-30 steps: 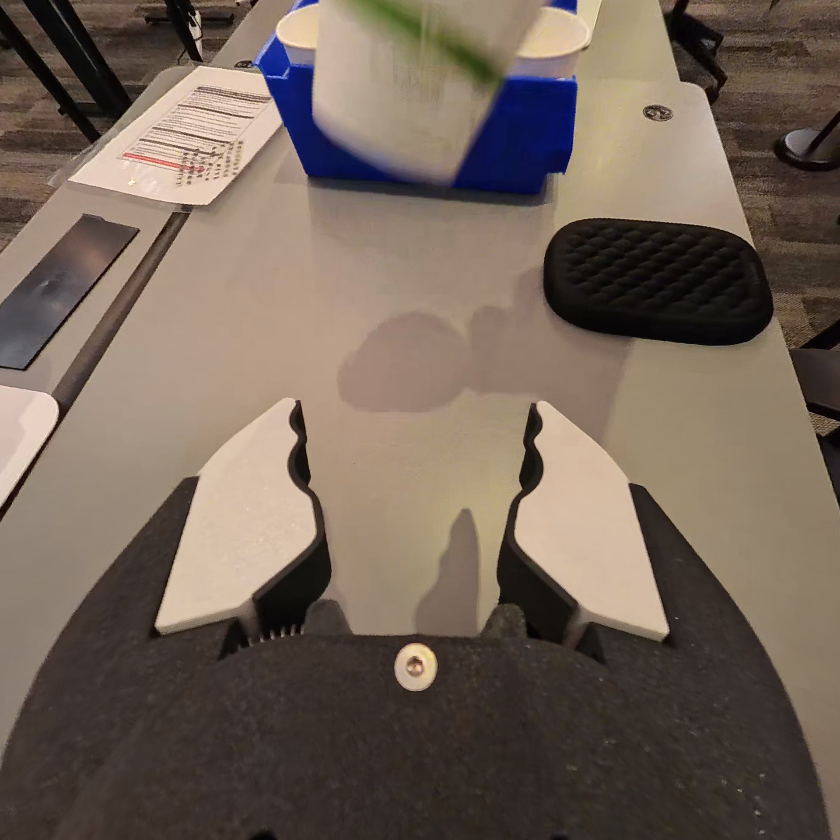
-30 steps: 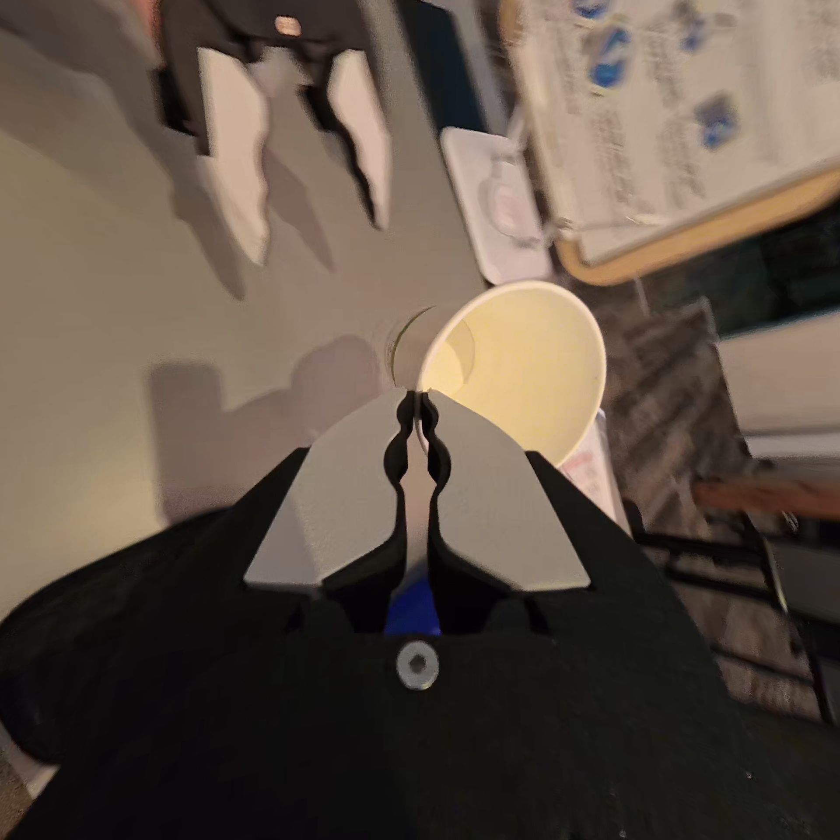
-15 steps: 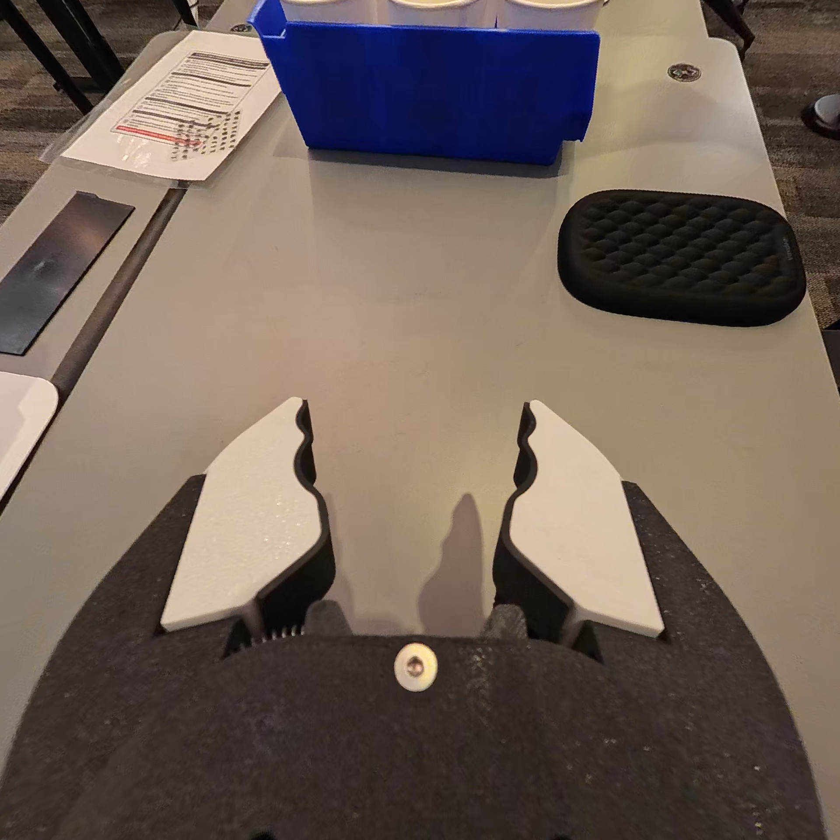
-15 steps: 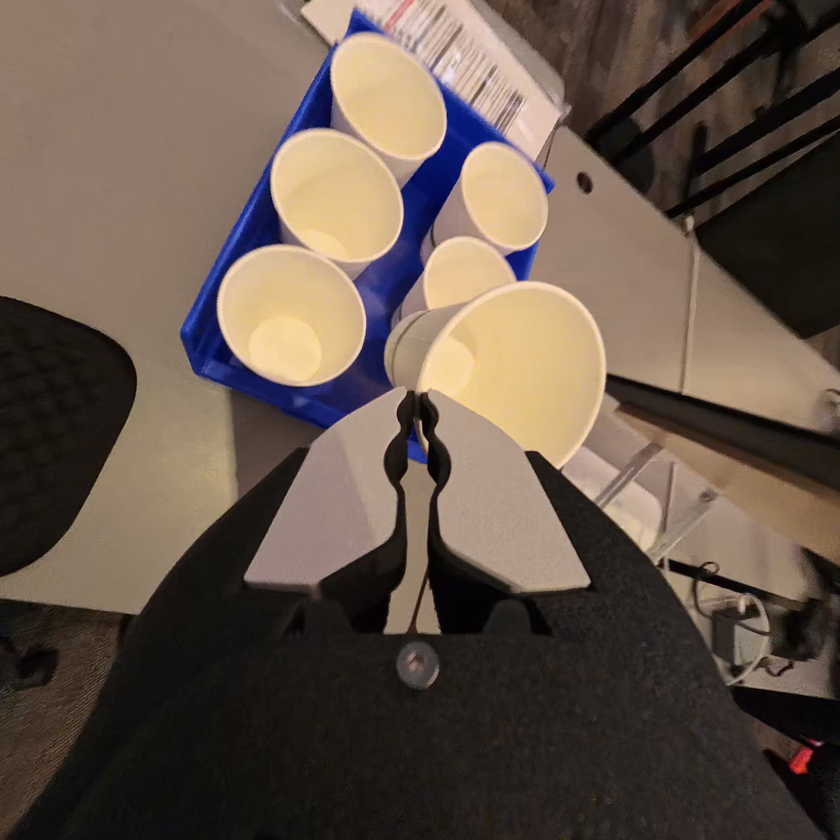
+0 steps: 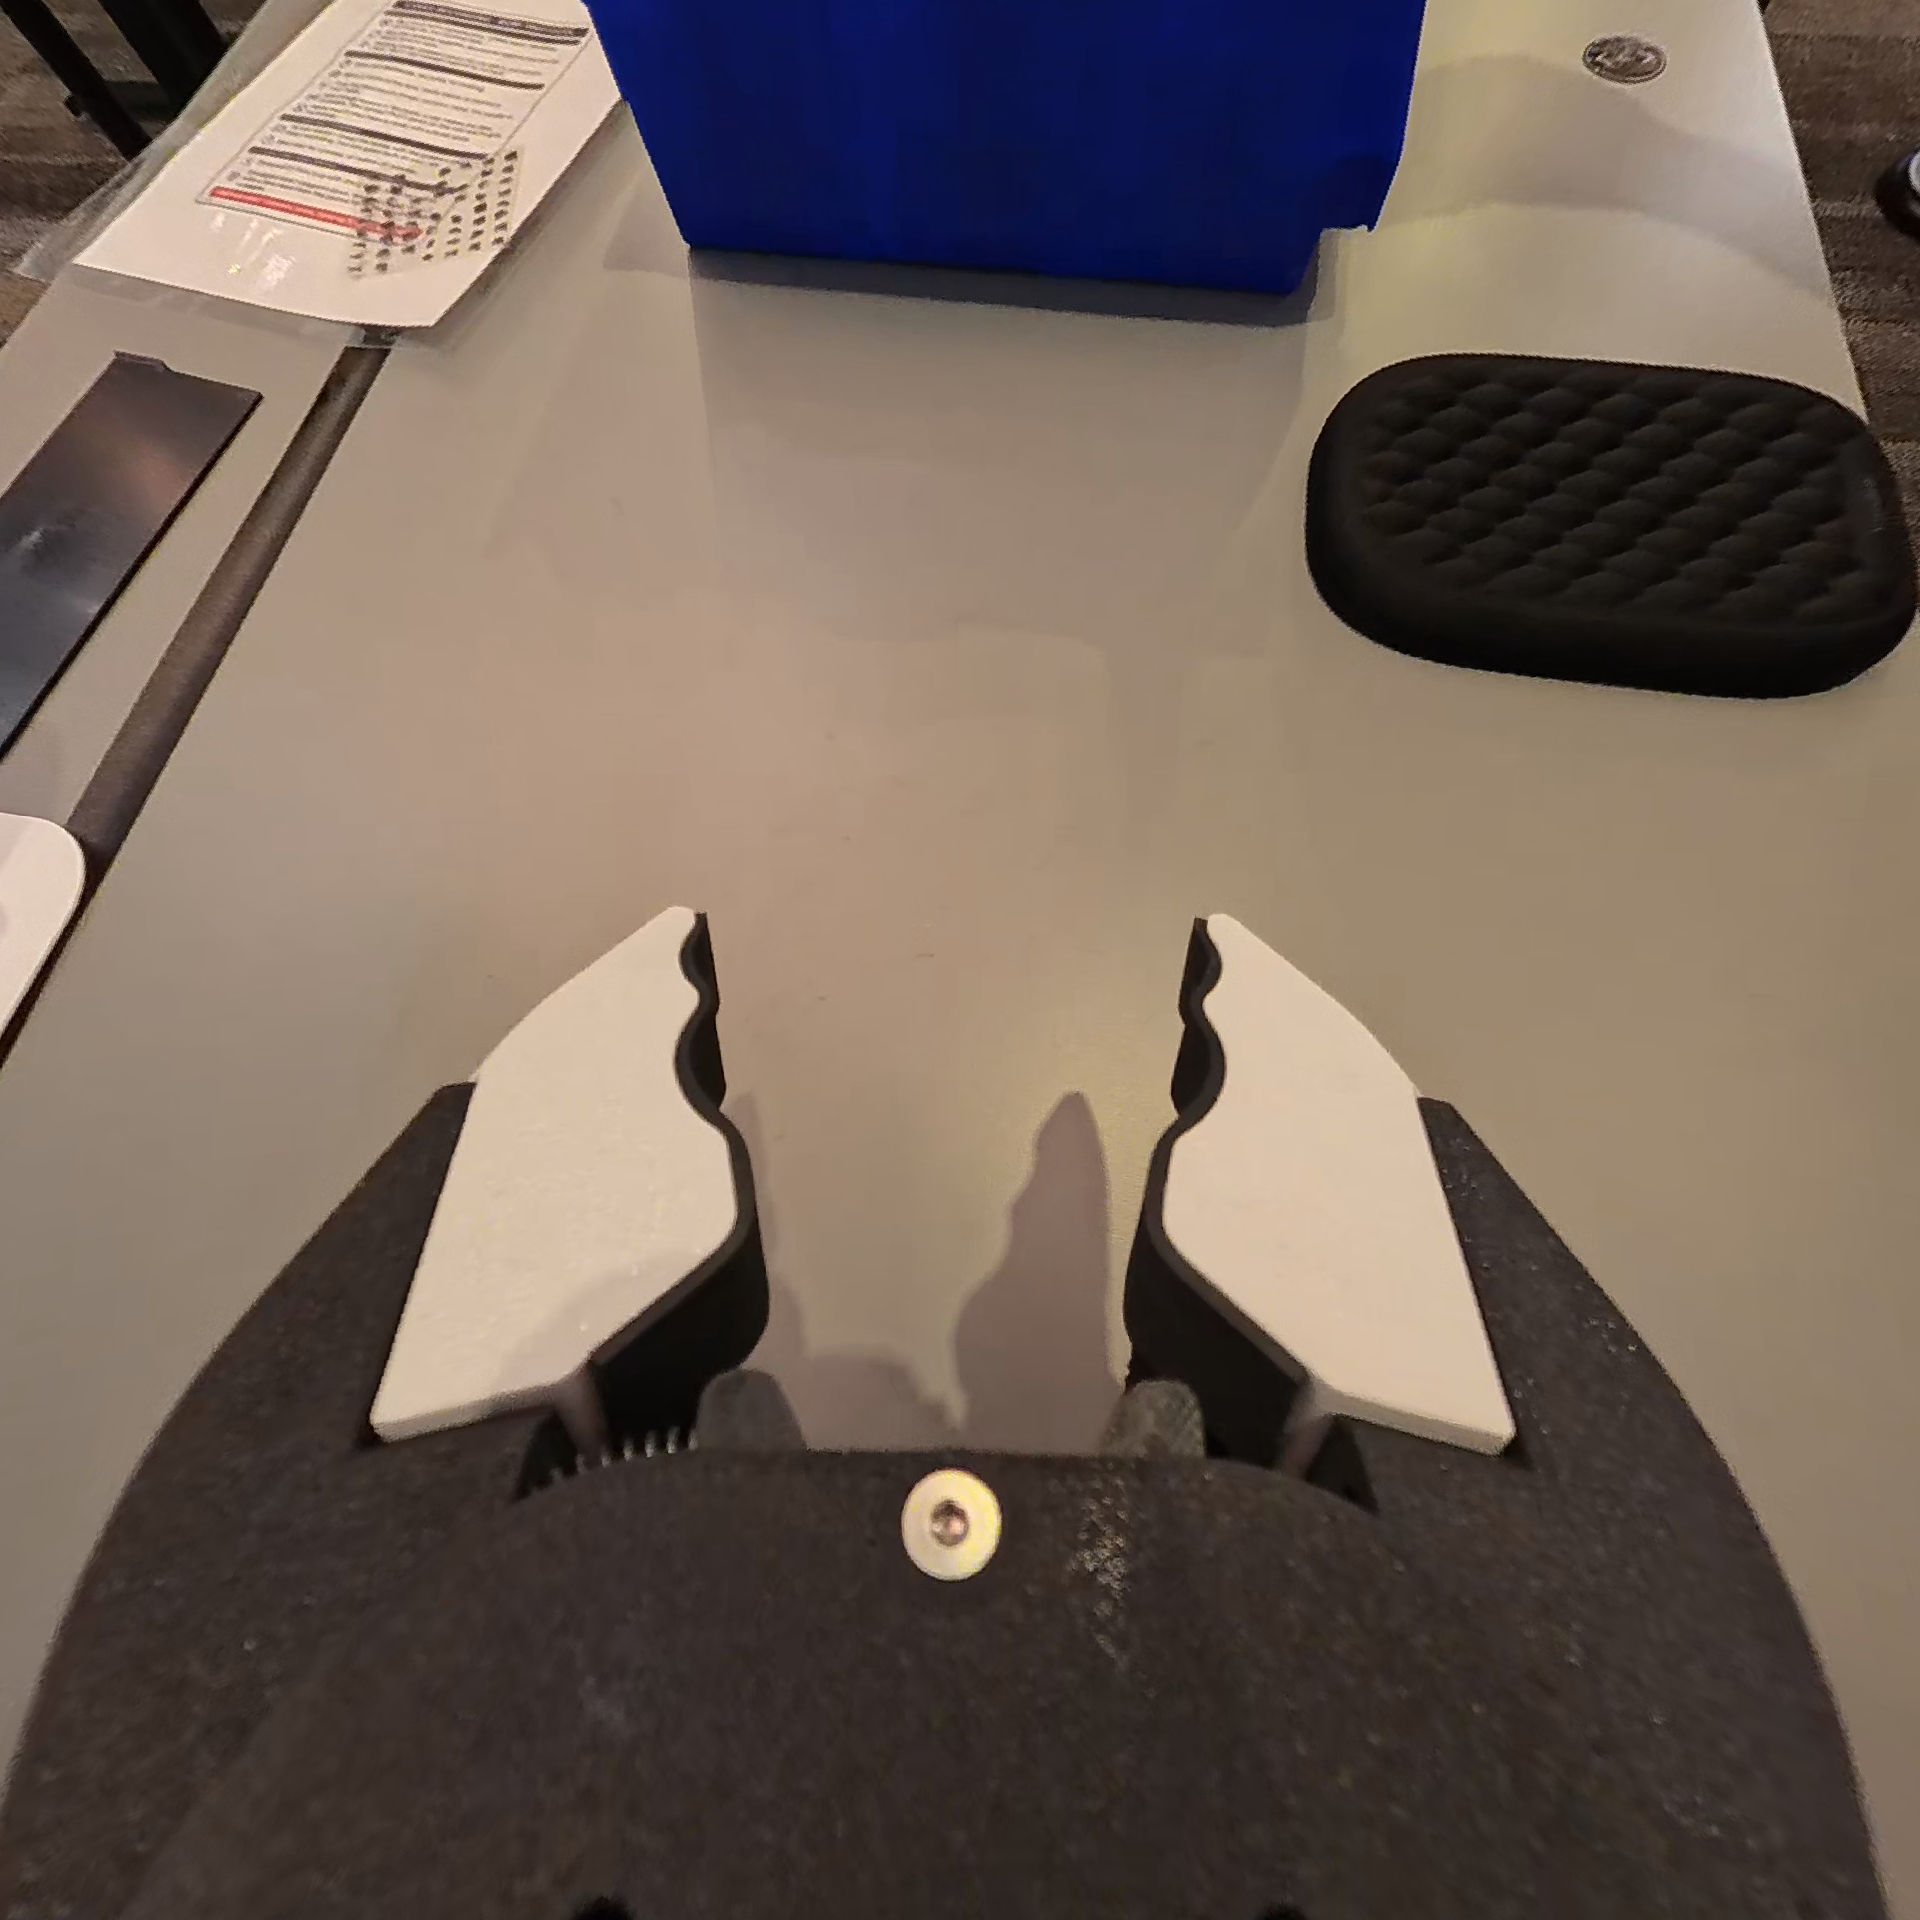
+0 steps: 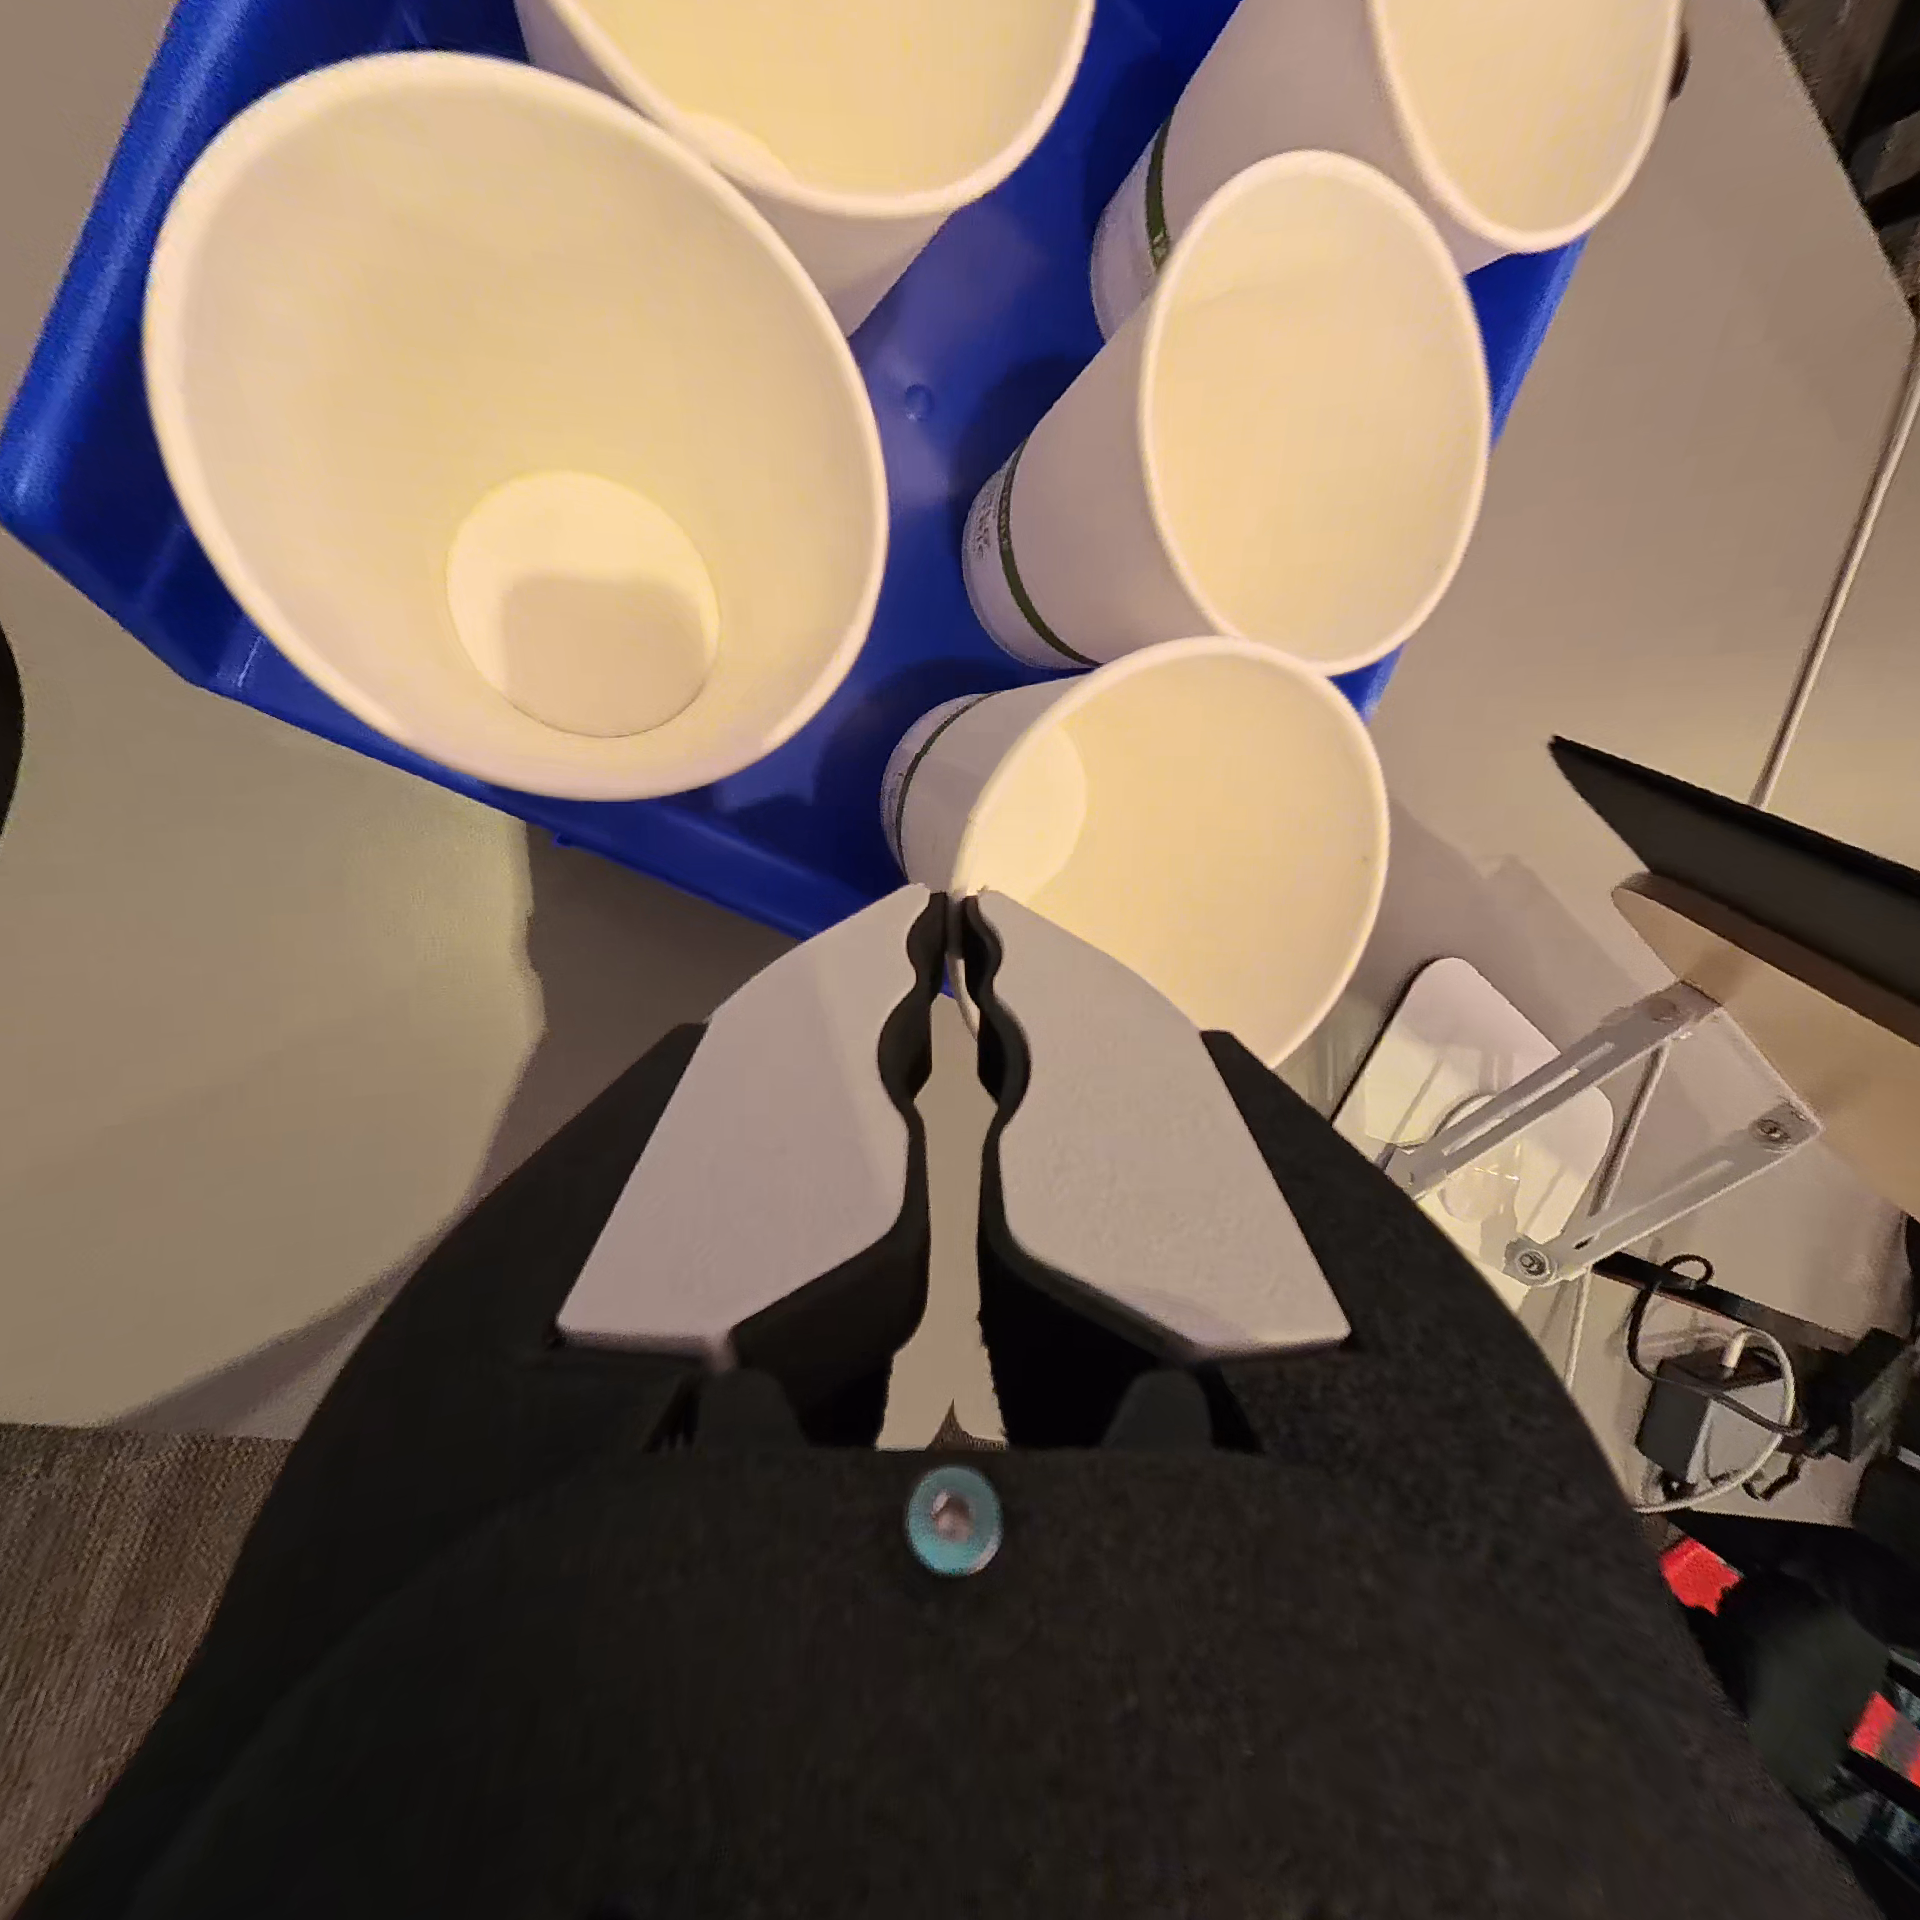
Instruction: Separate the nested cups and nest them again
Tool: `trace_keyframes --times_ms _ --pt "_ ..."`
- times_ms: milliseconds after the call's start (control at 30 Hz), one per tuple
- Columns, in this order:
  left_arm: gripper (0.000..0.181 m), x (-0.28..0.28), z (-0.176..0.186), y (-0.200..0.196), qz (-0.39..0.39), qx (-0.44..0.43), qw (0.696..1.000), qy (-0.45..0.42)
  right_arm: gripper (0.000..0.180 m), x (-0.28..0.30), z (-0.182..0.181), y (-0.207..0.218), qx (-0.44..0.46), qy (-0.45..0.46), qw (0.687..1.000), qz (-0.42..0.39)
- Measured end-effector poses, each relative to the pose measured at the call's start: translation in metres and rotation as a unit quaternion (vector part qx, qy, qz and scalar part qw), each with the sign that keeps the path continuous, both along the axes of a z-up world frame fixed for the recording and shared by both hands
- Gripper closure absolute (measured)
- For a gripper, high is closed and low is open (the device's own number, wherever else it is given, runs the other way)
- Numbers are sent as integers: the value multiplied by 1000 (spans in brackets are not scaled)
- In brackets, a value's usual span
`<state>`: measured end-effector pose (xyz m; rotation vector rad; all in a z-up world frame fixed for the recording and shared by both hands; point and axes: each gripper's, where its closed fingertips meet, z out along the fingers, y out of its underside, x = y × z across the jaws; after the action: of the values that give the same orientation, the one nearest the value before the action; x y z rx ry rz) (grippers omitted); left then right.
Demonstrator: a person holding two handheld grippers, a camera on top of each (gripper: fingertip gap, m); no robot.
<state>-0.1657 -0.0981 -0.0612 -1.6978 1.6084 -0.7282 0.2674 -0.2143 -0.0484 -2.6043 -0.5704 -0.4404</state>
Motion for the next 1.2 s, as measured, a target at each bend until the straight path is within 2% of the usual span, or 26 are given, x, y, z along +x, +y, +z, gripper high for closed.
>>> trace_keyframes --times_ms 200,700,1200 --pt "96 0 -3 1 0 -2 1000 3 177 -1 -13 7 -34 1 999 2" --pt "98 0 -7 2 0 -2 1000 10 177 -1 -14 4 -110 0 994 -3" --pt "98 1 -9 0 -4 1 1000 13 177 -2 -15 0 -151 -3 989 -7"
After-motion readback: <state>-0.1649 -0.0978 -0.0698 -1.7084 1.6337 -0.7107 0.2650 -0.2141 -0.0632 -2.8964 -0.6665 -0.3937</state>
